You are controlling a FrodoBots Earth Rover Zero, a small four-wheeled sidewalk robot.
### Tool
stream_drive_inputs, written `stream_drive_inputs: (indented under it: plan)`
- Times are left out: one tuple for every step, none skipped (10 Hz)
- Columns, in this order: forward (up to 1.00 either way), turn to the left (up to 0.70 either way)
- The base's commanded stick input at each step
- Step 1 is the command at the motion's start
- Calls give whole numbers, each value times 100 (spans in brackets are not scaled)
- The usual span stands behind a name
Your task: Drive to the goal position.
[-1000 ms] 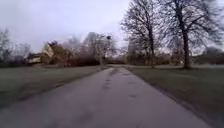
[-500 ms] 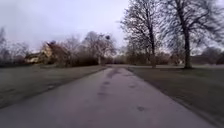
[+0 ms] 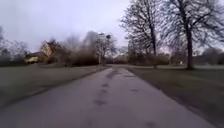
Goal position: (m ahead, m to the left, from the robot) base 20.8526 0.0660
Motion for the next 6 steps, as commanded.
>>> stream_drive_inputs:
  plan:
    - [100, 0]
    - [100, 0]
    - [100, 0]
    - [100, 0]
    - [100, 0]
    - [100, 0]
